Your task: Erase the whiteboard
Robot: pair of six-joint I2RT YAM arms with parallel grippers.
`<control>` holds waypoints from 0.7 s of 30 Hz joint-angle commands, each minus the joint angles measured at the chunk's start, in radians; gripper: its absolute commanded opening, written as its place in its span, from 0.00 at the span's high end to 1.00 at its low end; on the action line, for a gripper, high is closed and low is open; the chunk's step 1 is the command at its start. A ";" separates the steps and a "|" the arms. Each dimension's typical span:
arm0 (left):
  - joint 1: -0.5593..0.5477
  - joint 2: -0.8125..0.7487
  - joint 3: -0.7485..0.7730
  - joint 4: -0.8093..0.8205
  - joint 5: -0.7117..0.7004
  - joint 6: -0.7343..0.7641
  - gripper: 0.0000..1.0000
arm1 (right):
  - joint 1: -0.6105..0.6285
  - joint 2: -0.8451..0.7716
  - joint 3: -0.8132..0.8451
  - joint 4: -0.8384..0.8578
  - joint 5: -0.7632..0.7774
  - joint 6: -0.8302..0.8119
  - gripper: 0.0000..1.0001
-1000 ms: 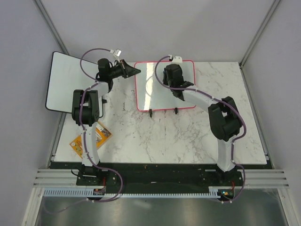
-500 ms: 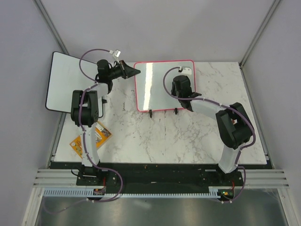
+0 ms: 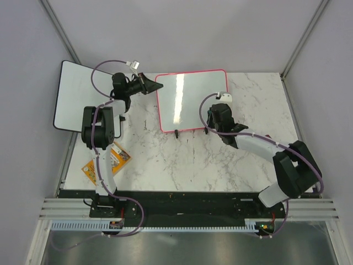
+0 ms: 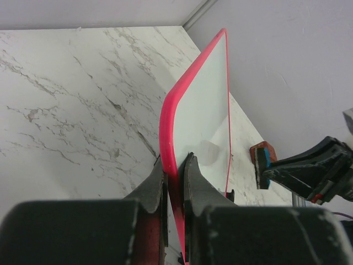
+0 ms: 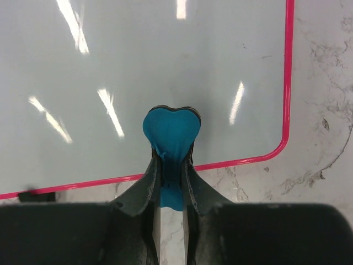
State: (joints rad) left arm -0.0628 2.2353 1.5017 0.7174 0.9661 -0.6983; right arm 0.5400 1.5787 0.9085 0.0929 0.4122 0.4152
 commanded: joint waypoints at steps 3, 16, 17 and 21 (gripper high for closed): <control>-0.009 -0.003 -0.035 -0.016 -0.043 0.217 0.90 | 0.061 -0.196 -0.075 0.028 -0.021 0.011 1.00; -0.009 -0.055 -0.092 -0.076 -0.127 0.298 0.40 | 0.166 -0.284 -0.213 -0.007 -0.046 0.033 0.97; -0.009 -0.059 -0.093 -0.088 -0.130 0.309 0.34 | 0.175 -0.290 -0.224 0.002 -0.055 0.031 0.96; -0.008 -0.103 -0.124 -0.098 -0.179 0.338 0.11 | 0.193 -0.318 -0.293 0.056 -0.087 0.033 0.85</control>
State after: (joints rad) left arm -0.0696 2.2204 1.4055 0.6411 0.8574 -0.4553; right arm 0.7128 1.3148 0.6621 0.0910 0.3634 0.4335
